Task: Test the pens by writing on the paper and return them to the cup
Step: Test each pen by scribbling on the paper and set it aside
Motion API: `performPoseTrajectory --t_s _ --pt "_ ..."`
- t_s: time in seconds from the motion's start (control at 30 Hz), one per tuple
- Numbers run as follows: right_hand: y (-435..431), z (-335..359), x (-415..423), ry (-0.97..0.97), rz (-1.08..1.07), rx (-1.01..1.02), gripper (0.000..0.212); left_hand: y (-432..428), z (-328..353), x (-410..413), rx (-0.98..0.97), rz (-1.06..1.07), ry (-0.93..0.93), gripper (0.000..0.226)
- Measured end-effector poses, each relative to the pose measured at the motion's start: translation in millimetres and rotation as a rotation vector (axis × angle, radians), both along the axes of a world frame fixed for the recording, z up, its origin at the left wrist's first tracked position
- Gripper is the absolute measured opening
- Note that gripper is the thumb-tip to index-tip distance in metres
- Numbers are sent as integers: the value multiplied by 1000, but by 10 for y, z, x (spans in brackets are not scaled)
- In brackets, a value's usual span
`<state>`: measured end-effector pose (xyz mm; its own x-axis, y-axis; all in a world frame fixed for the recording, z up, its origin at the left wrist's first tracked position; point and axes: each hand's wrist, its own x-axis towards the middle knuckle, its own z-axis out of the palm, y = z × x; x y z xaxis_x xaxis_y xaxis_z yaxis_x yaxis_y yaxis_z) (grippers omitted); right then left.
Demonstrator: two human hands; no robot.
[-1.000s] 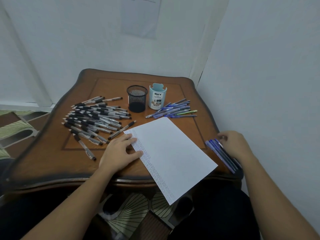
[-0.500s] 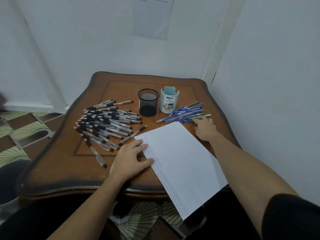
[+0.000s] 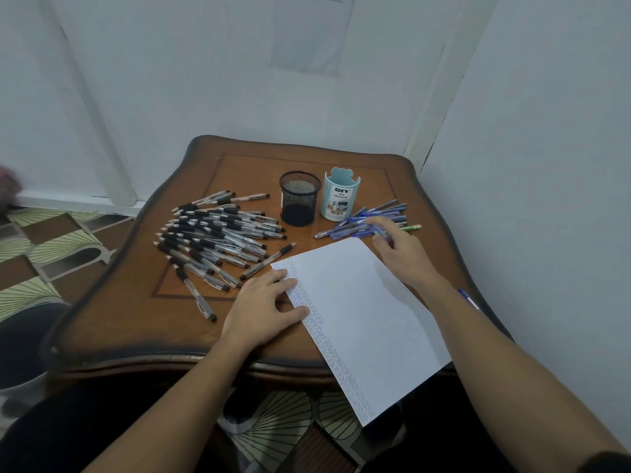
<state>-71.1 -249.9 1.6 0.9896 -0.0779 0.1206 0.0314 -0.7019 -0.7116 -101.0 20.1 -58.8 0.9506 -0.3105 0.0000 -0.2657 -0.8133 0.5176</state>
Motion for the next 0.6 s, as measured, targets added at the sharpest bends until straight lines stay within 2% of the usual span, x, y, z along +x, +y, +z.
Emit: performPoseTrajectory --t_s 0.07,0.13,0.23,0.3,0.33,0.4,0.47,0.6 --pt "66 37 -71 4 -2 44 24 0 8 -12 8 0 3 68" --pt "131 60 -119 -8 -12 136 22 -3 12 -20 13 1 9 69" --pt "239 85 -200 -50 -59 453 15 -8 20 -30 18 2 9 69" --pt "306 59 -269 -33 -86 687 35 -8 30 -36 22 5 11 69" --pt "339 40 -316 -7 -101 740 42 -7 35 -40 23 7 12 69" --pt "423 -12 -431 100 -107 748 51 -8 47 -46 26 8 14 69" --pt "503 -76 -544 220 -62 749 49 -14 55 -43 23 9 11 68" --pt "597 -285 -670 227 36 744 16 -16 40 -46 21 11 8 69"
